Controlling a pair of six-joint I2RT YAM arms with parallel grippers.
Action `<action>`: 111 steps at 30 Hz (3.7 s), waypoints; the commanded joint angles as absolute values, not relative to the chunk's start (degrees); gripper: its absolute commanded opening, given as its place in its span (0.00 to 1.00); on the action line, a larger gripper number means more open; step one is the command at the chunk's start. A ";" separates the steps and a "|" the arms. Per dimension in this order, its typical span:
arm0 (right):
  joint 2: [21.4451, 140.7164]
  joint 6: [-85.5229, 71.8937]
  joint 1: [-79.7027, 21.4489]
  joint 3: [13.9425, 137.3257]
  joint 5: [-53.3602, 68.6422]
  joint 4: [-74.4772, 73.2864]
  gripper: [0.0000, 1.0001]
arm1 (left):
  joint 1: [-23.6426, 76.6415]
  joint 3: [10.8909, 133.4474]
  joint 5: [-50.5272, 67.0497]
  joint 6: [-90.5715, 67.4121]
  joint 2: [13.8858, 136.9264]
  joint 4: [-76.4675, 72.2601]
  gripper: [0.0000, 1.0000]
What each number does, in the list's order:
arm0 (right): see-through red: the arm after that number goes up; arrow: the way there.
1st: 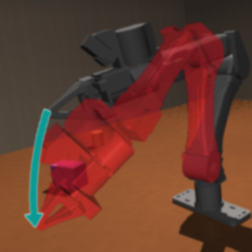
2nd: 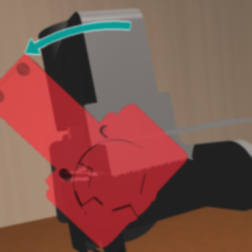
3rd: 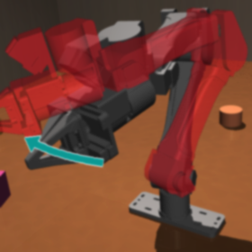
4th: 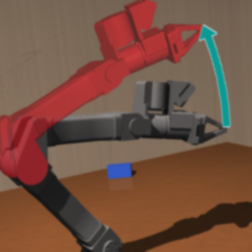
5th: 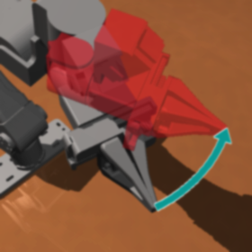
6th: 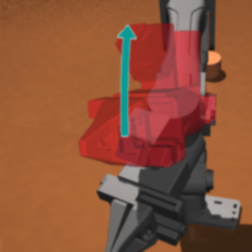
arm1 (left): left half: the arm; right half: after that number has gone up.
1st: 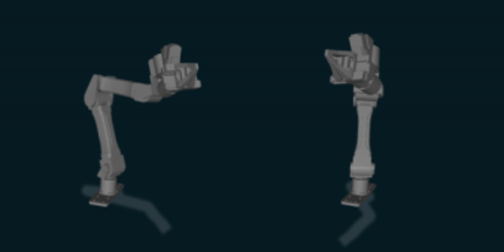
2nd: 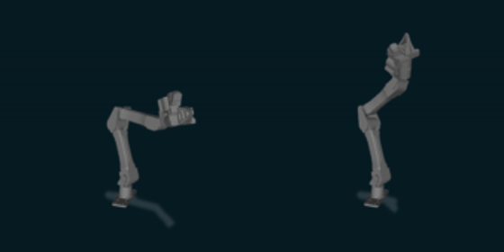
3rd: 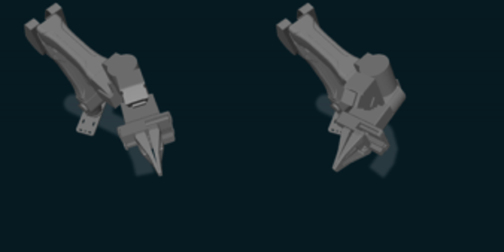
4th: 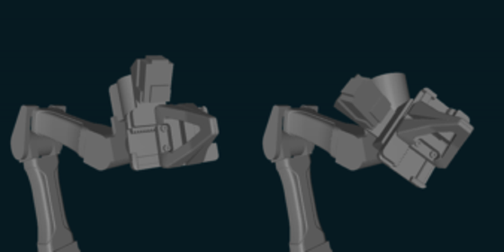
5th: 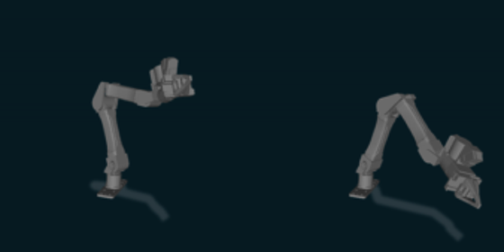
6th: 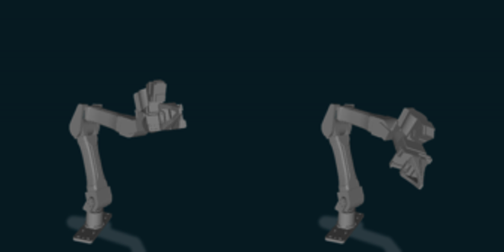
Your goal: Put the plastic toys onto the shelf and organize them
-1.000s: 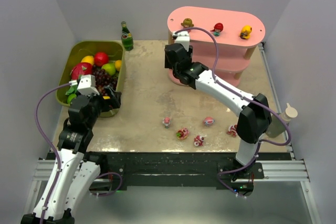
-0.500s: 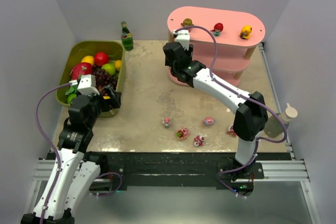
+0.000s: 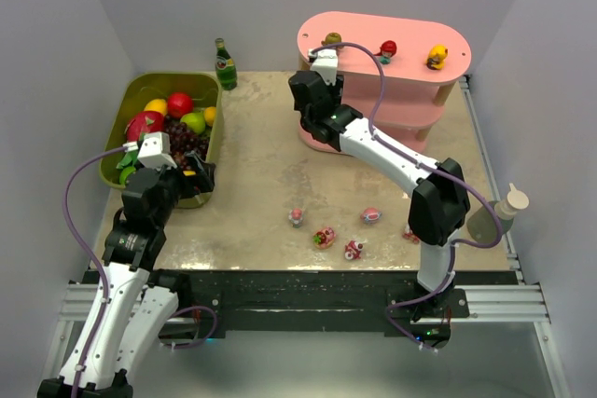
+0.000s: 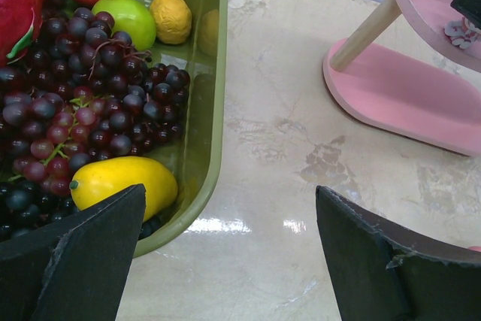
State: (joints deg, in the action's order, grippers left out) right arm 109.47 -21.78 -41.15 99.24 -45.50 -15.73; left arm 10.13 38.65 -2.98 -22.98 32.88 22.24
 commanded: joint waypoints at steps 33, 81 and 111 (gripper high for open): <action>109.43 -19.87 -39.73 100.02 -47.02 -13.80 0.79 | 9.41 38.93 -2.55 -22.15 32.78 21.71 0.99; 54.40 -21.89 -39.81 53.19 -7.94 -19.70 0.88 | 9.40 37.53 6.85 -22.85 31.99 20.74 1.00; 89.56 -23.99 -50.80 47.64 -5.19 1.93 0.16 | 9.40 35.33 8.26 -23.91 31.29 21.71 1.00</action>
State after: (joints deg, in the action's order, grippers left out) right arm 88.47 -23.20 -50.00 45.54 -6.28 -2.07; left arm 9.76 35.73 9.54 -23.31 31.86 22.15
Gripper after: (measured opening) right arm 0.172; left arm 0.994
